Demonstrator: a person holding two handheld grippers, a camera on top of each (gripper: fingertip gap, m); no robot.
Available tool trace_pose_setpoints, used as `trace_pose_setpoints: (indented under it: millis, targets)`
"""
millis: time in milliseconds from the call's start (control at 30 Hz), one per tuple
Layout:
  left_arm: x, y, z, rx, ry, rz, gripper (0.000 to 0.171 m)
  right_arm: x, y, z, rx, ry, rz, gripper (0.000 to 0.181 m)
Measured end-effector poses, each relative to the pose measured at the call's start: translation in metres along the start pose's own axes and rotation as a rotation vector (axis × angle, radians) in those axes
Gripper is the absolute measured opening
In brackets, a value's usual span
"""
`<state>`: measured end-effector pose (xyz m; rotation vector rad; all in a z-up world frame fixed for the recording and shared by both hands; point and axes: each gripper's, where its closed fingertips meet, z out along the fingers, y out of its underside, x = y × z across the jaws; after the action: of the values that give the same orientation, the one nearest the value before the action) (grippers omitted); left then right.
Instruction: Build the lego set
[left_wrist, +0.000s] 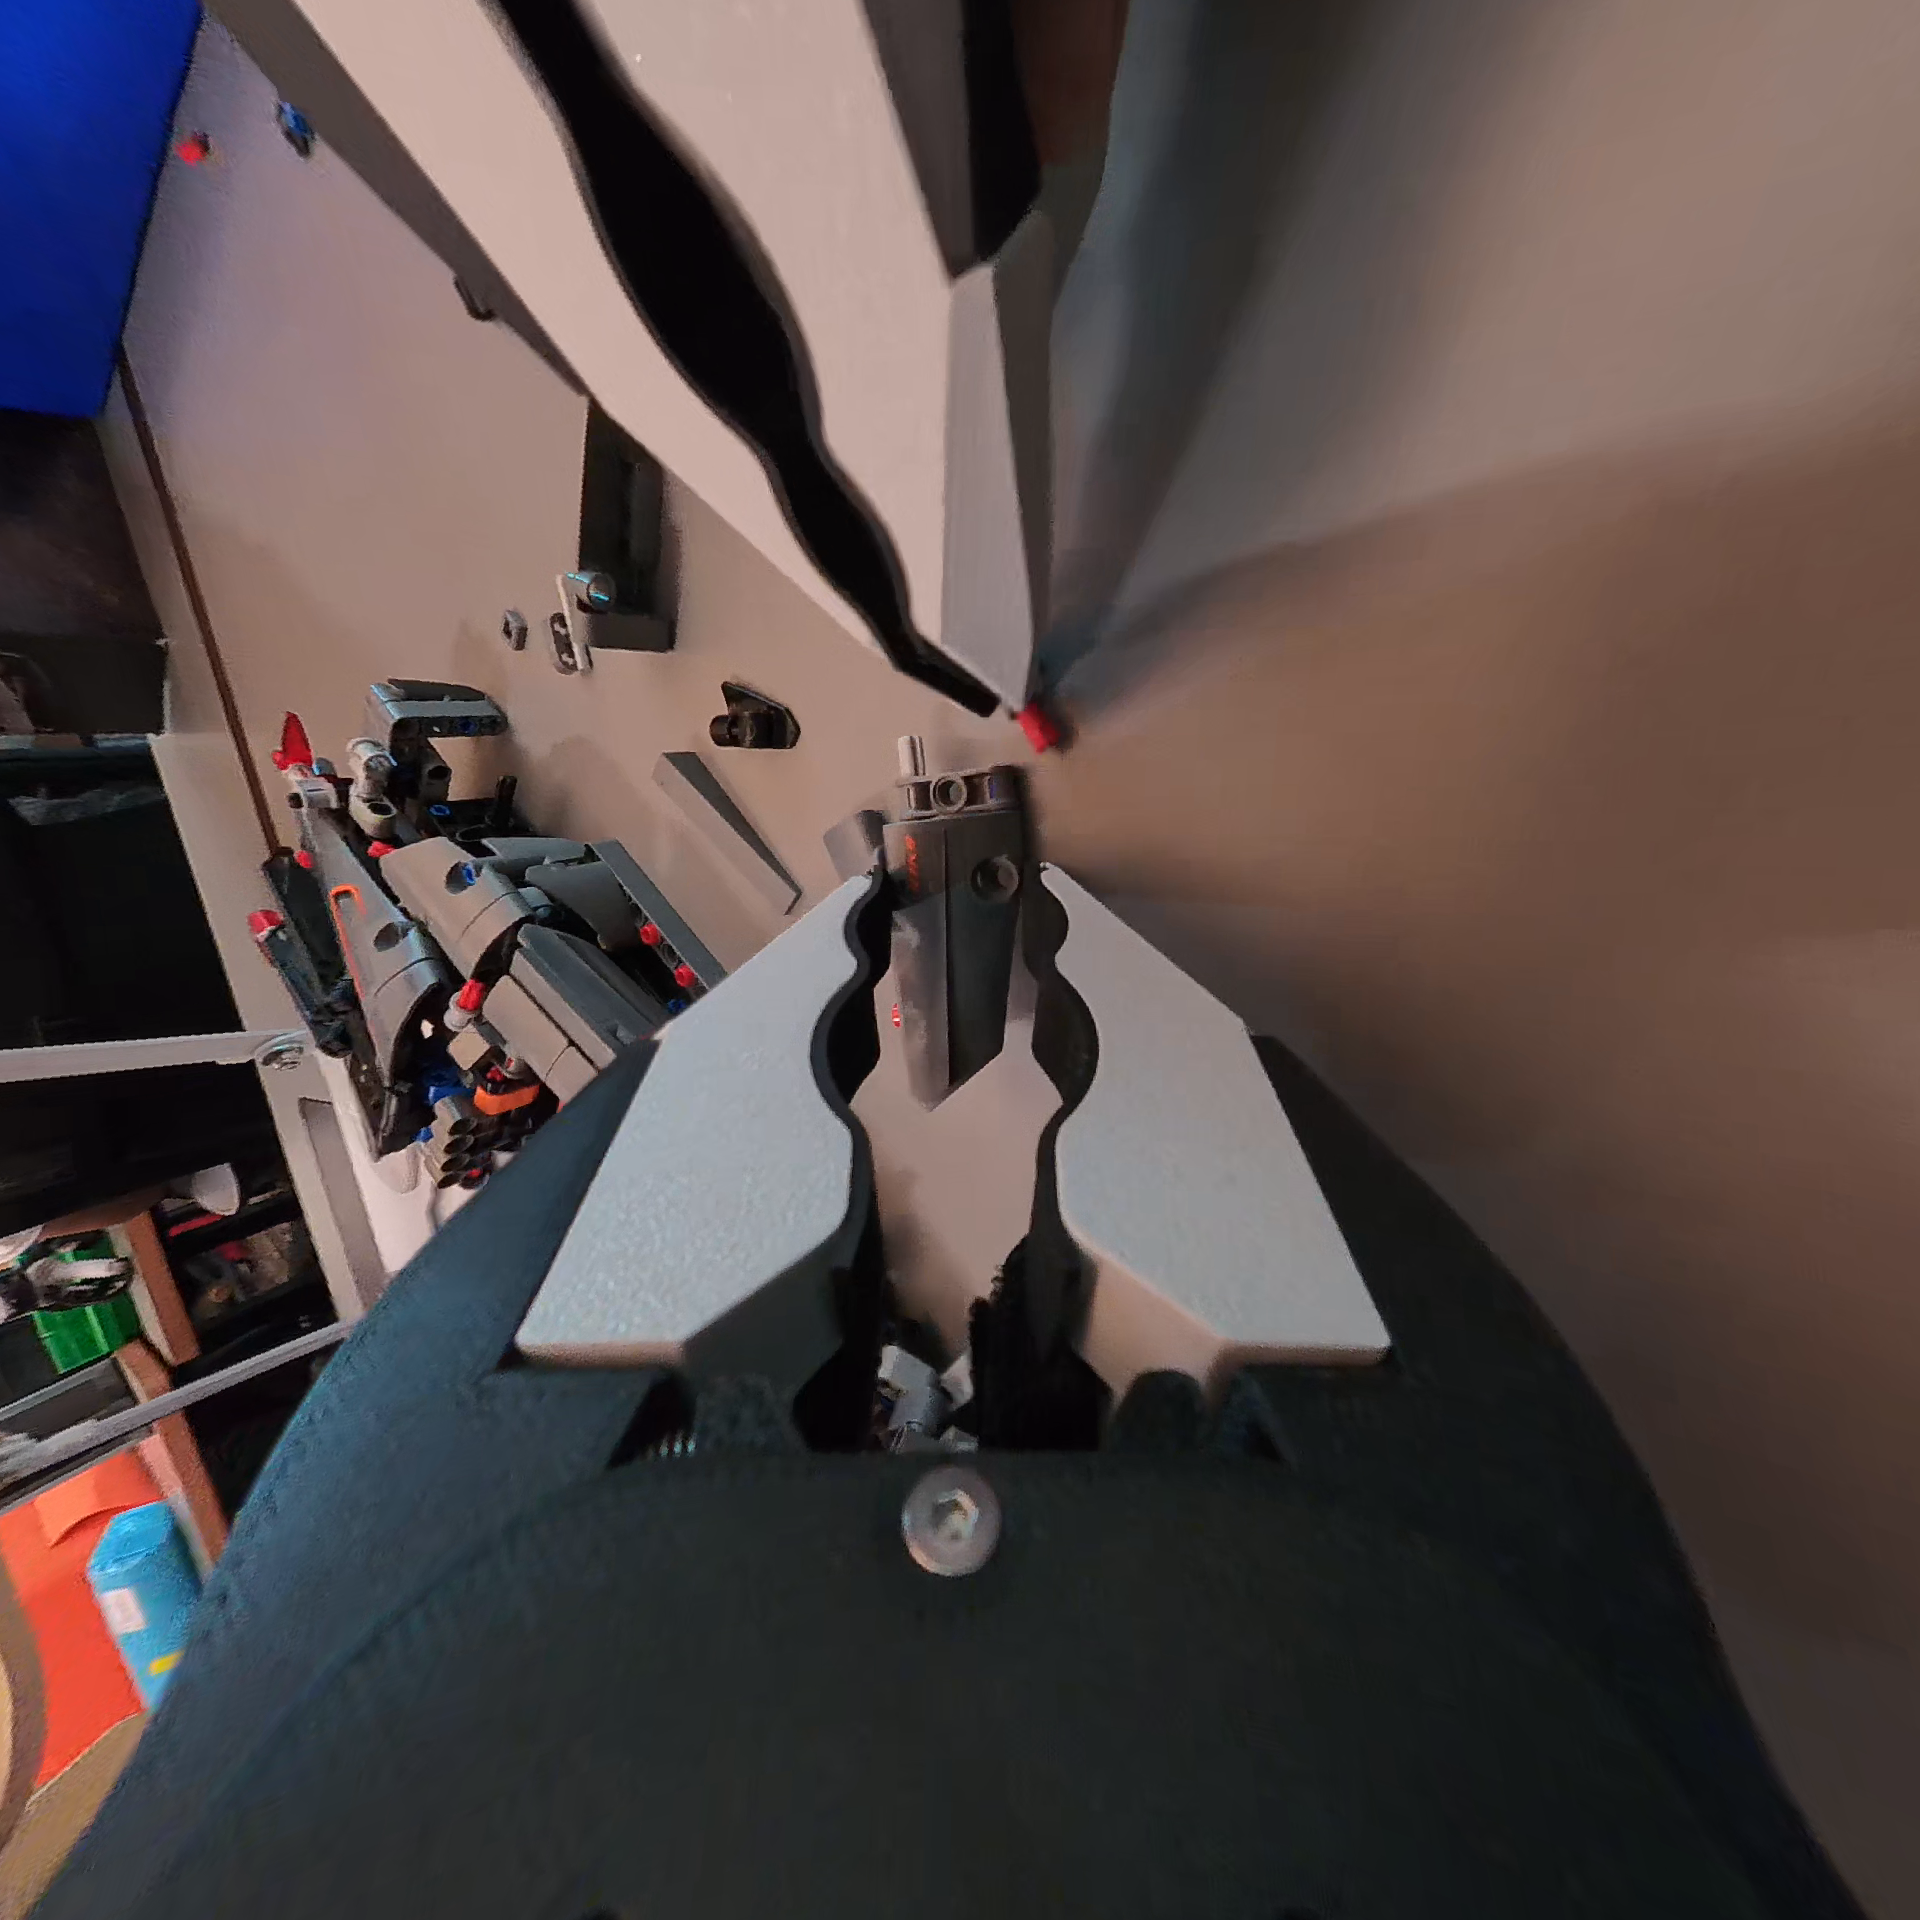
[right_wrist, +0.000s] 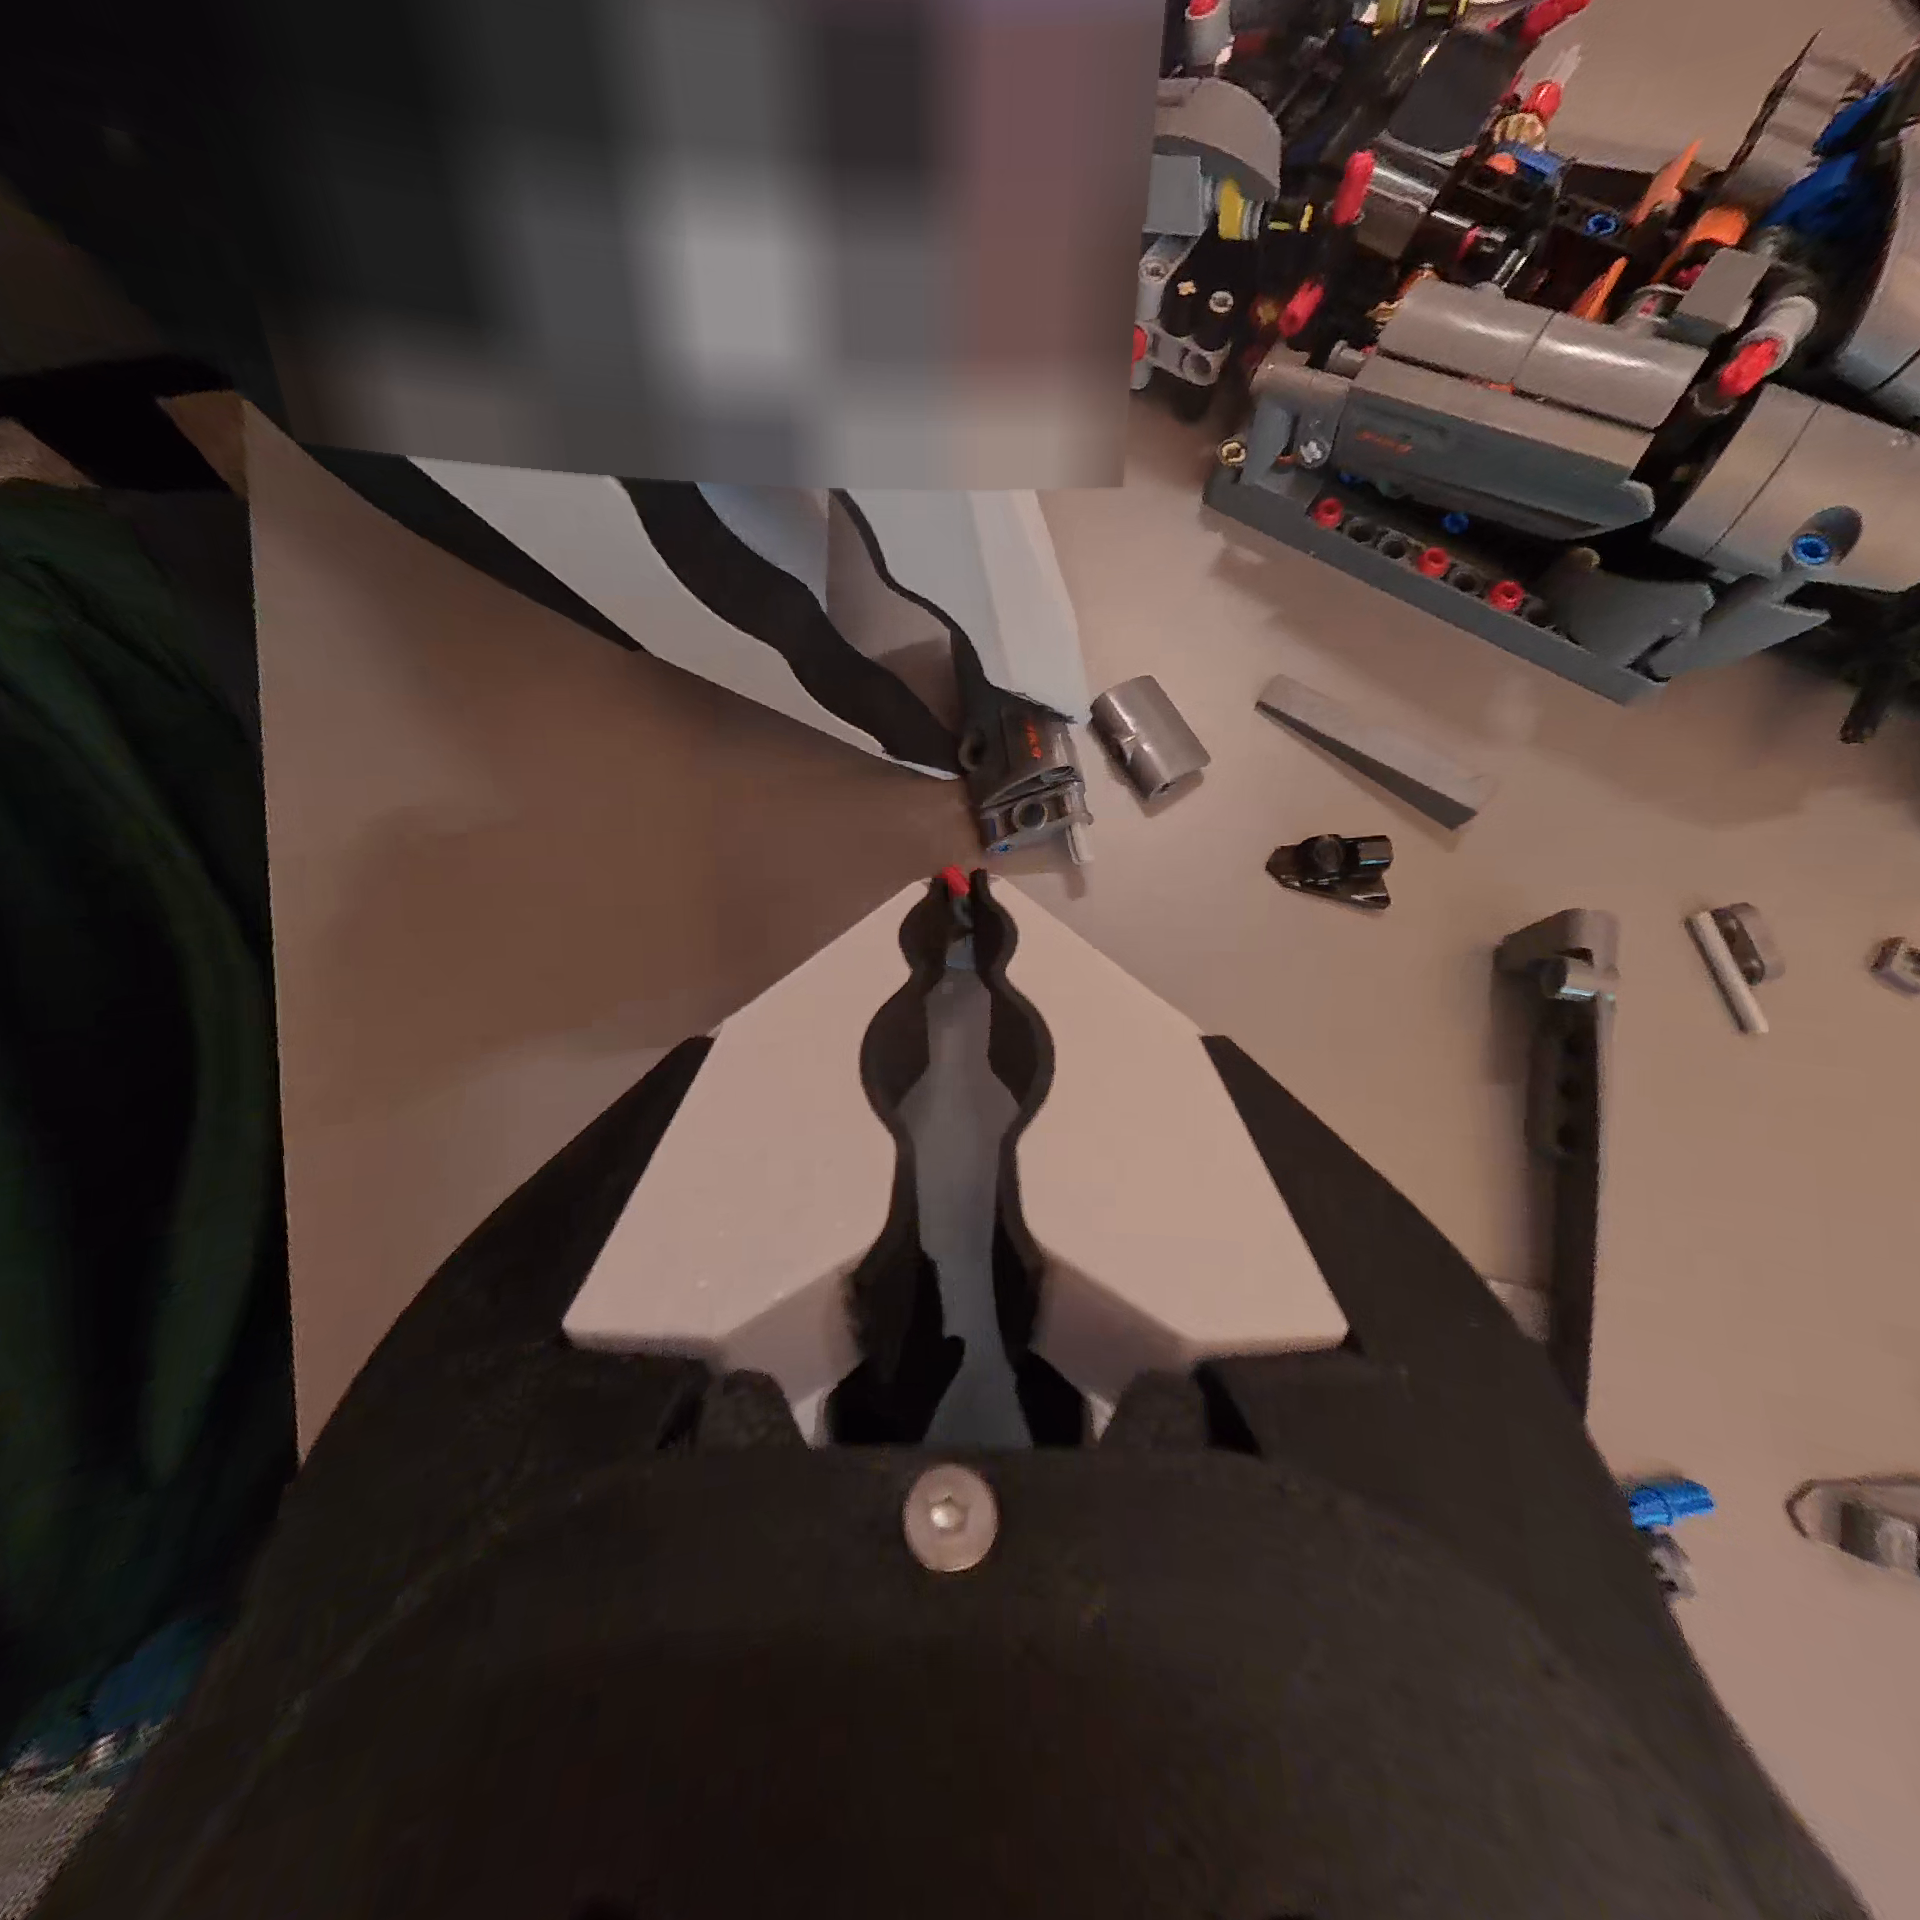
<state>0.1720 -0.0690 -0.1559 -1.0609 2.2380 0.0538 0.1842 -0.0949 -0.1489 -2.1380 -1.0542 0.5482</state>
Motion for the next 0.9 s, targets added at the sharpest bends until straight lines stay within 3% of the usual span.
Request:
trace_pose_setpoints:
  millis: [167,500,767,900]
  targets:
    - [0.004,0.0,-0.002,-0.001,0.051,-0.026,0.023,-0.001,0.007,-0.008,-0.038,-0.022,-0.032,0.02]
    - [0.008,0.008,-0.005,-0.005,0.148,-0.099,0.023,-0.002,0.015,-0.001,-0.099,-0.079,-0.144,0.025]
    - [0.009,0.008,-0.005,0.032,0.188,-0.14,0.023,-0.006,0.015,0.002,-0.086,-0.134,-0.036,0.017]
    - [0.009,0.008,-0.005,0.045,0.192,-0.155,0.023,-0.021,0.014,0.0,-0.087,-0.158,-0.023,0.034]
